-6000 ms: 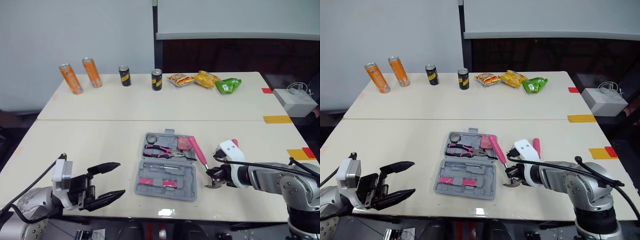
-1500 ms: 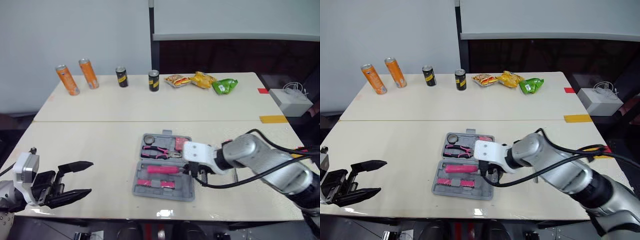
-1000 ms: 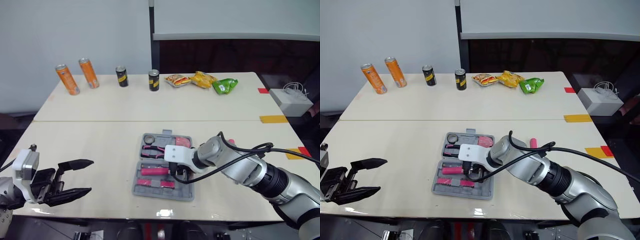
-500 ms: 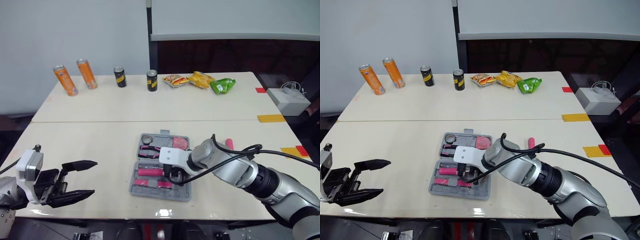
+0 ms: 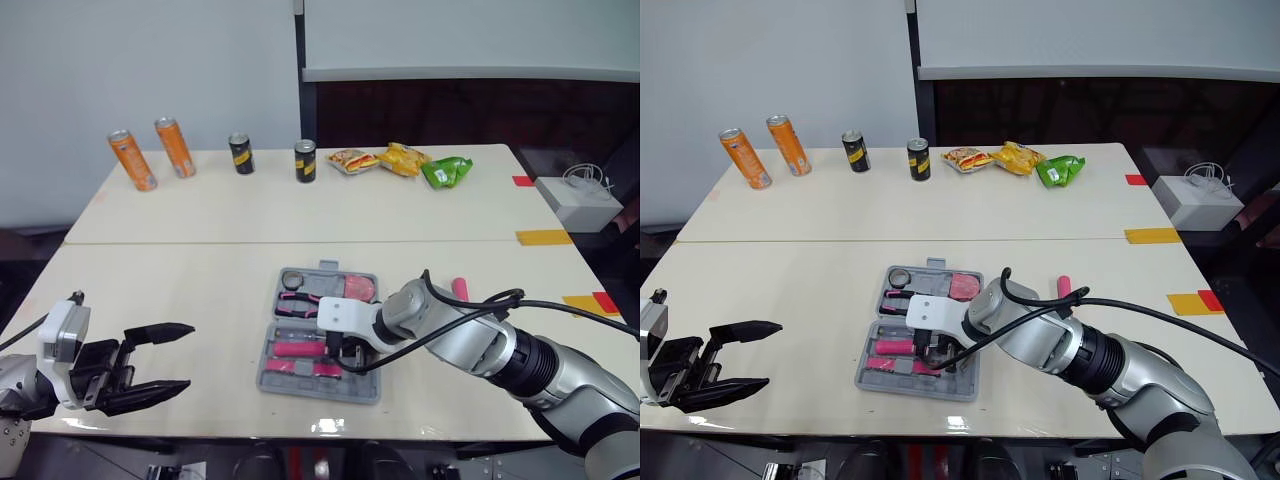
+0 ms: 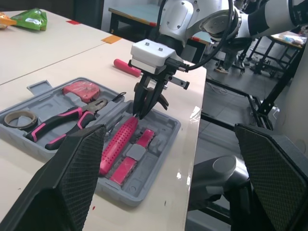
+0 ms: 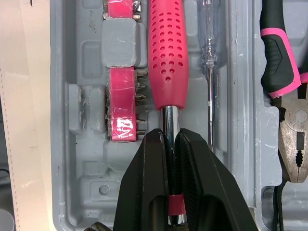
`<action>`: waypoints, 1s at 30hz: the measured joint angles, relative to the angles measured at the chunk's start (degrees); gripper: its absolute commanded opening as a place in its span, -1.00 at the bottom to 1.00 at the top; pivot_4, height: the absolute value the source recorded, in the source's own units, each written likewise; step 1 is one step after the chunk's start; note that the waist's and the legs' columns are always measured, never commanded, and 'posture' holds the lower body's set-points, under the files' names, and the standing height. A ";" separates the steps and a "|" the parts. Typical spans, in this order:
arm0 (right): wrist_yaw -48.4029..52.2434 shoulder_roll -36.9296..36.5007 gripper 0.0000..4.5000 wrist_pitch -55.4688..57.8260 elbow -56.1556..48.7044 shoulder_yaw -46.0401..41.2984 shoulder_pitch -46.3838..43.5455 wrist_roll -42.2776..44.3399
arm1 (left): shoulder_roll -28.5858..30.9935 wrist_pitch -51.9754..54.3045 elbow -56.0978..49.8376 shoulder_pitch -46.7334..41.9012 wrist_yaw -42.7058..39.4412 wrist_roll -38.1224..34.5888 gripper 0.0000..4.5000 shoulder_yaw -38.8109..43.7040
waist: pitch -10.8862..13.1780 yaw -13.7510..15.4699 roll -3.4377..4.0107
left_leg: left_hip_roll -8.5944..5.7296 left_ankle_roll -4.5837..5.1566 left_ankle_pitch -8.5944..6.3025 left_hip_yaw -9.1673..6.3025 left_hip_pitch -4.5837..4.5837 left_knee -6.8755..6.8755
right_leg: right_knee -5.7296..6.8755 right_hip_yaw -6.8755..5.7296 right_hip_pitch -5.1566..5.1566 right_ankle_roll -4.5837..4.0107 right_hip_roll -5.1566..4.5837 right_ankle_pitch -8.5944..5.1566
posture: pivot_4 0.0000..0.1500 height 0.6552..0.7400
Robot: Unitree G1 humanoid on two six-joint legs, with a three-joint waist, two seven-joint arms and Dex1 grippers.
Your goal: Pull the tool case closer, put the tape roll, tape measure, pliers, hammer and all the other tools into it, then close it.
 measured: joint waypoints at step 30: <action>-0.60 5.86 -0.02 -13.27 5.00 -10.09 9.97 2.26 | -1.26 0.26 -0.16 0.60 0.29 0.06 1.00 0.24 | -0.11 0.19 -0.18 | 0.00 -0.01 0.00 -0.01 -0.04 0.02 | -0.01 -0.02 0.00 -0.06 -0.01 -0.02 | 1.00 1.00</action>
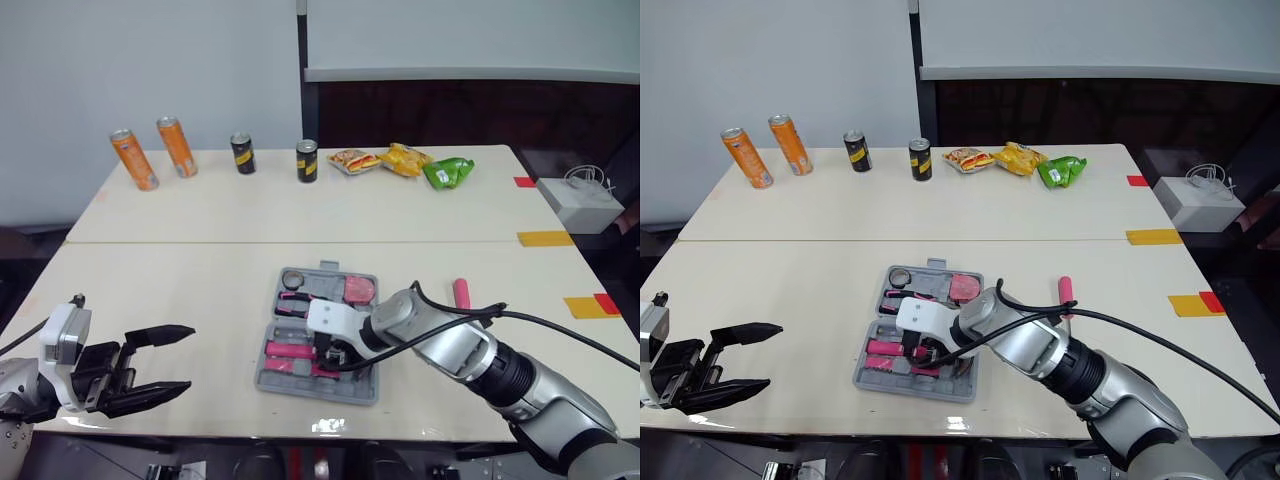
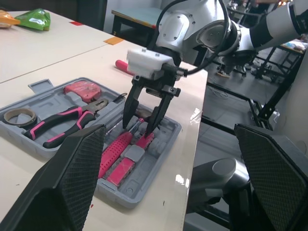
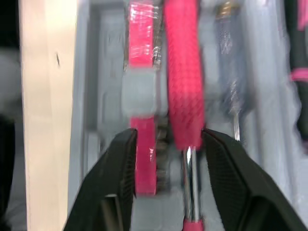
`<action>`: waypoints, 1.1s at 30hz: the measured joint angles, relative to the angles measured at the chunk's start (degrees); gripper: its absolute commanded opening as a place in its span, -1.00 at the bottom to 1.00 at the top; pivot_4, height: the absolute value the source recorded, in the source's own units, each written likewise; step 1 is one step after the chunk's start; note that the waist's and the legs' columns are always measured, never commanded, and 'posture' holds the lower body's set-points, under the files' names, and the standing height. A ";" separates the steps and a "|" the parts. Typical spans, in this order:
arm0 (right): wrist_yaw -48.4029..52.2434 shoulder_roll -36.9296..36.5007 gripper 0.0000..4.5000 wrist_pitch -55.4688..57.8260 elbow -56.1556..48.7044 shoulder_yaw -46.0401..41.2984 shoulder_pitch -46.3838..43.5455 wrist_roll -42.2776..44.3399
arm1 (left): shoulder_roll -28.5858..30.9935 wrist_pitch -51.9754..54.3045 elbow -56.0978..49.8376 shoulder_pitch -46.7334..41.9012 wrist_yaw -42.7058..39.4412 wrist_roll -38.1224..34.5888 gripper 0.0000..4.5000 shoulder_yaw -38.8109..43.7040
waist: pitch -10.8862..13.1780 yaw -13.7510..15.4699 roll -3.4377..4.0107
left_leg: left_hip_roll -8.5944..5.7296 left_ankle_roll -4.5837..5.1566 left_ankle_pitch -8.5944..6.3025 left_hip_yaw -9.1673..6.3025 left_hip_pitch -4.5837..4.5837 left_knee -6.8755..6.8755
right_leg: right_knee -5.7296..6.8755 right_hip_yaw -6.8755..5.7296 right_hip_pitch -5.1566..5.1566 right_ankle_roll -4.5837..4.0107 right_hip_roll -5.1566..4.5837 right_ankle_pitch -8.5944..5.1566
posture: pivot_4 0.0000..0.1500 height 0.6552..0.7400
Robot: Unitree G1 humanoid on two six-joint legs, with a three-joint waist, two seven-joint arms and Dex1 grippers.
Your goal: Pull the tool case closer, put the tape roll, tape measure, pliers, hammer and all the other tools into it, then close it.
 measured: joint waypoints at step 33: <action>8.61 11.40 -0.99 -51.23 30.74 -14.45 18.44 -5.29 | -4.48 -1.66 -0.43 0.54 1.67 0.62 1.00 0.09 | -0.21 -0.26 -0.31 | 0.05 0.62 0.02 -0.02 -0.01 0.02 | -0.08 -0.10 0.02 -0.27 0.02 -0.08 | 1.00 1.00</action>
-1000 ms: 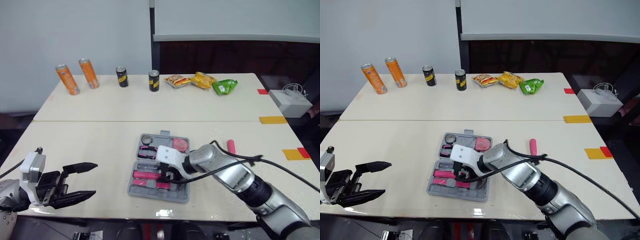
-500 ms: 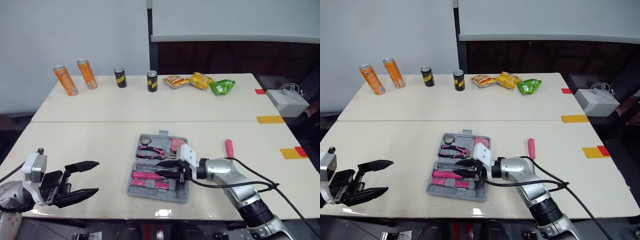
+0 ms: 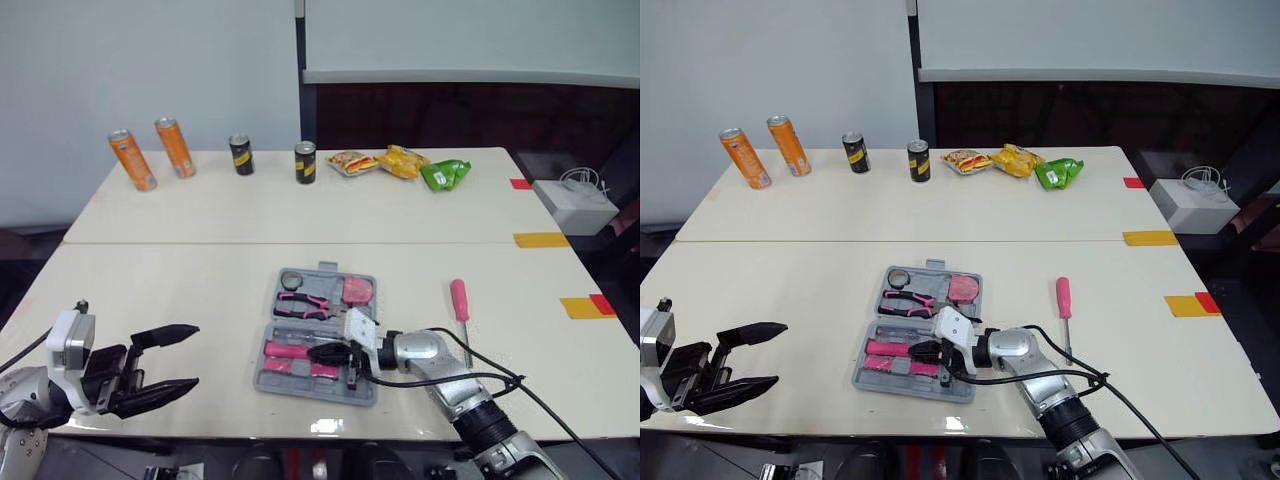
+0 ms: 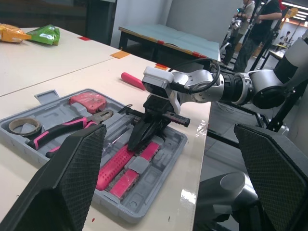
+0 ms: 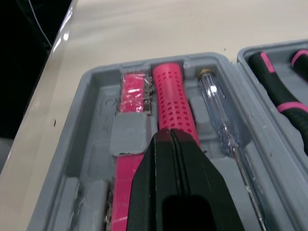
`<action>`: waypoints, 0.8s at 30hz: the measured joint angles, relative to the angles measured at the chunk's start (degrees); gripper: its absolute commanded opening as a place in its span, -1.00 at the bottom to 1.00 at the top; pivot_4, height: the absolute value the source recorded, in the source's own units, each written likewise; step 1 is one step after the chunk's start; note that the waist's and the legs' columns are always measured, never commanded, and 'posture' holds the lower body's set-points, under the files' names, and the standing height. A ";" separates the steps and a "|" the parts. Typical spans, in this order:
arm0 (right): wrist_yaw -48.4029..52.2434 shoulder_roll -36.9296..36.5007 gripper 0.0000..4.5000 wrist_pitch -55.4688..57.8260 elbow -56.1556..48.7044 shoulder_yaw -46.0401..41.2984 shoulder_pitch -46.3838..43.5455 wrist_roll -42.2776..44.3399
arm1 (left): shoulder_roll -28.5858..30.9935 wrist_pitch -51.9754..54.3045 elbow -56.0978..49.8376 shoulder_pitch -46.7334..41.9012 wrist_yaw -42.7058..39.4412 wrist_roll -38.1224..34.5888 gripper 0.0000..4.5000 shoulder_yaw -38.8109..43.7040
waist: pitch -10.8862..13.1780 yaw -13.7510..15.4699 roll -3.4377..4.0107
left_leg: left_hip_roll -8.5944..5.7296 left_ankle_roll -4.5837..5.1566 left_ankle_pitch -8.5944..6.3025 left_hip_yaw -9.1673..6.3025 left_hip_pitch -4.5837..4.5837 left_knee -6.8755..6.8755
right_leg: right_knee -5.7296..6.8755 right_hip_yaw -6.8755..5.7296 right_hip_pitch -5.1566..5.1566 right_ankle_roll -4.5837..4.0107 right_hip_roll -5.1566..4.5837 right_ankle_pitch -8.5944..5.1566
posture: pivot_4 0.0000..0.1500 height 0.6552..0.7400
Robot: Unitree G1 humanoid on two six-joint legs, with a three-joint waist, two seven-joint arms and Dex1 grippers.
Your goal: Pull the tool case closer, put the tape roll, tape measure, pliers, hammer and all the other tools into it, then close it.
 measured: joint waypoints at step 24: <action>-4.58 -2.91 -0.99 9.95 -22.27 -14.67 11.47 12.18 | -9.61 -0.83 1.35 -1.67 17.73 4.75 1.00 -0.81 | -0.49 0.43 -0.12 | -0.02 -0.19 -0.26 0.06 0.78 -0.40 | -0.56 -0.02 0.83 -0.01 0.00 -0.16 | 1.00 1.00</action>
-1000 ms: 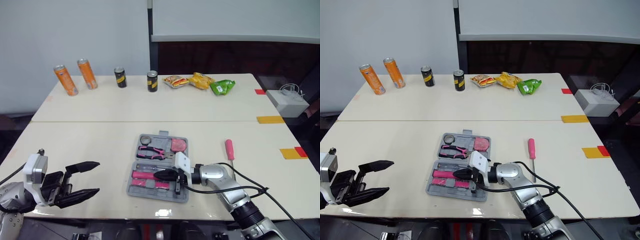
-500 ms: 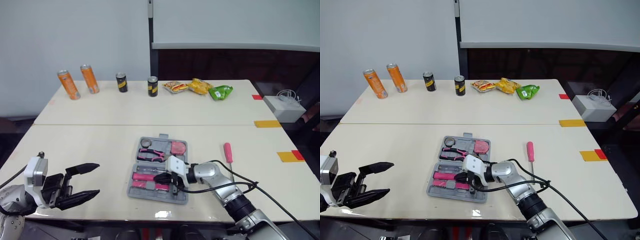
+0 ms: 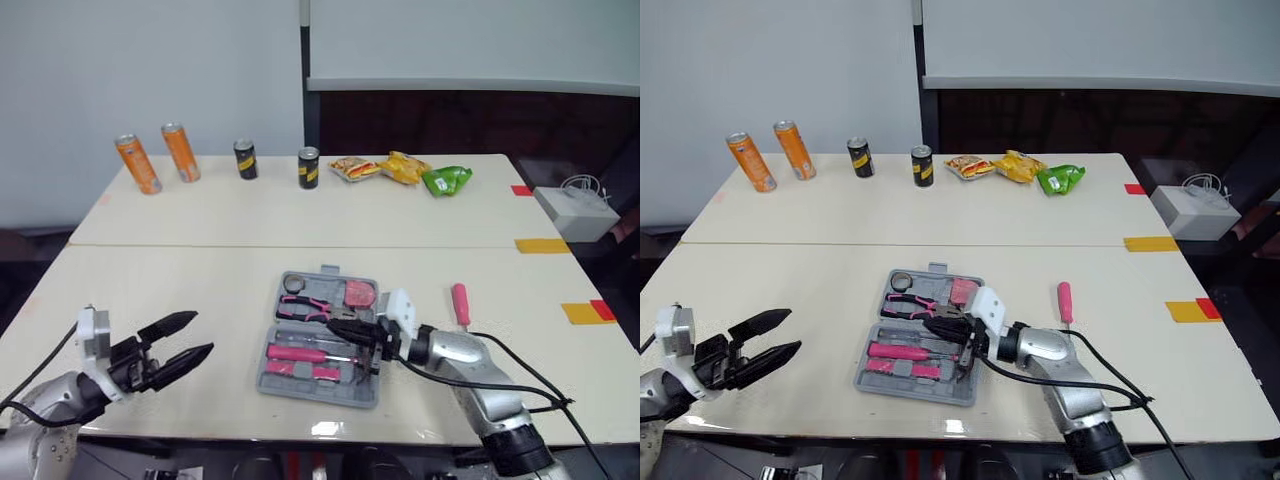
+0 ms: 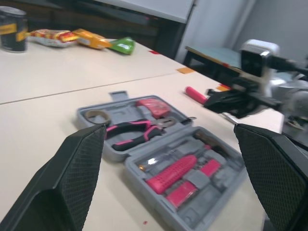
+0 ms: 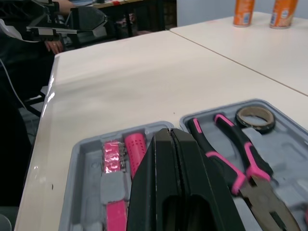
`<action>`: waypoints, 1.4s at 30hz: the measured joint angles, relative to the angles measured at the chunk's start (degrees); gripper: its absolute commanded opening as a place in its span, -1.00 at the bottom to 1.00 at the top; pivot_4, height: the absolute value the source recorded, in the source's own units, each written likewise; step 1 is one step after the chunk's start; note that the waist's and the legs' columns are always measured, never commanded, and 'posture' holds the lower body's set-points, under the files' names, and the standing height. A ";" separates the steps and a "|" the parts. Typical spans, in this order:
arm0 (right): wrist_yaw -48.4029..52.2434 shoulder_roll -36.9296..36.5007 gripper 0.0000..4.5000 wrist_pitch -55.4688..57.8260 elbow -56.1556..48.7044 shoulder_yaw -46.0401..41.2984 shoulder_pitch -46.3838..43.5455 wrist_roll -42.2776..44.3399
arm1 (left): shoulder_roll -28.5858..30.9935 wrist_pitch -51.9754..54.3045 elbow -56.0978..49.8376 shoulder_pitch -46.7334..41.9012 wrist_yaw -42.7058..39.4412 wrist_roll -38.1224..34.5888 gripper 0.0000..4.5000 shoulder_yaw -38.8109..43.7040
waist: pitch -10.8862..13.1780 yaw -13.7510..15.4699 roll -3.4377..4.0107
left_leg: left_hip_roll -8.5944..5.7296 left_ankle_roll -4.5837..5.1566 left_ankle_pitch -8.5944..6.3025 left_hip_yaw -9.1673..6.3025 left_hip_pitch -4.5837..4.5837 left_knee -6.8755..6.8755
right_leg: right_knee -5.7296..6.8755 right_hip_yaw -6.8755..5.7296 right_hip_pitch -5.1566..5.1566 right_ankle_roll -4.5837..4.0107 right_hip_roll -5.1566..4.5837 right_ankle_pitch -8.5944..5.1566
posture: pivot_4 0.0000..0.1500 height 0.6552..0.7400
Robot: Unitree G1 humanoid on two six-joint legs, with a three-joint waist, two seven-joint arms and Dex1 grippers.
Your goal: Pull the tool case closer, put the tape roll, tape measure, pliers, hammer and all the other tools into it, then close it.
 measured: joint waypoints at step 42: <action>-8.02 -9.23 0.99 -3.80 -8.42 -26.53 24.38 8.36 | -3.41 -3.51 3.17 -0.83 4.85 5.45 1.00 -2.74 | 0.40 -0.31 0.20 | -0.10 0.68 -0.24 0.02 0.11 -0.33 | -0.98 -0.02 0.38 0.36 -0.04 -0.04 | 1.00 1.00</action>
